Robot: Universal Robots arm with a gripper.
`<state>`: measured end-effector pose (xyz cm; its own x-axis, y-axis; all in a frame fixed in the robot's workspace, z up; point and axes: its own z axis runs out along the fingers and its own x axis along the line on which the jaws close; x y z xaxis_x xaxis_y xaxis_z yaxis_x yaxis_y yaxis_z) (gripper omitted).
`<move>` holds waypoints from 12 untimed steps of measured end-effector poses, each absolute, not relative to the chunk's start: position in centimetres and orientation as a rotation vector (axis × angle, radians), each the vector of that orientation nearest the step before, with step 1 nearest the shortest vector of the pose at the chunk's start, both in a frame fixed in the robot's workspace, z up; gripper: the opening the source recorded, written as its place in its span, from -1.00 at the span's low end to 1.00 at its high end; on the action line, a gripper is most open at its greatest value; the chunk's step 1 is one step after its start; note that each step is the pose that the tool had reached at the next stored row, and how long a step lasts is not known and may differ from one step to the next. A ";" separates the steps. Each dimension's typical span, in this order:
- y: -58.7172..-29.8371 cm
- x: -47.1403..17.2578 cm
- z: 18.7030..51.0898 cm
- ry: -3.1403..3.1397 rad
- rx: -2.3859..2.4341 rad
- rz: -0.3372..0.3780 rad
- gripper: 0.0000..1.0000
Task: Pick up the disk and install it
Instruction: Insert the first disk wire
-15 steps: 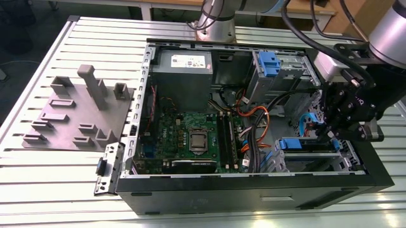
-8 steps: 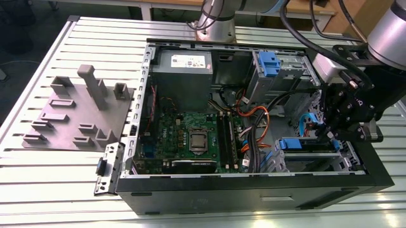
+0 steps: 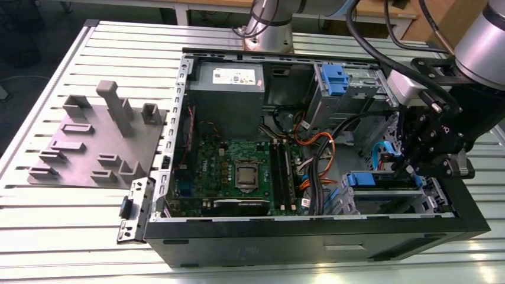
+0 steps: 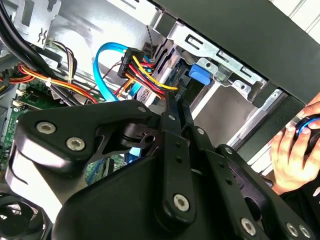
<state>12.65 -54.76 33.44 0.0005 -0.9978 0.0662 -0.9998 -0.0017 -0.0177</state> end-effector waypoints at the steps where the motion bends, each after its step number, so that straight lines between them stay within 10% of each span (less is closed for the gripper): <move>1: -54.8 12.6 33.4 -2.196 2.198 0.093 -0.68; 12: -54.8 12.6 33.7 -2.198 2.199 0.093 -0.68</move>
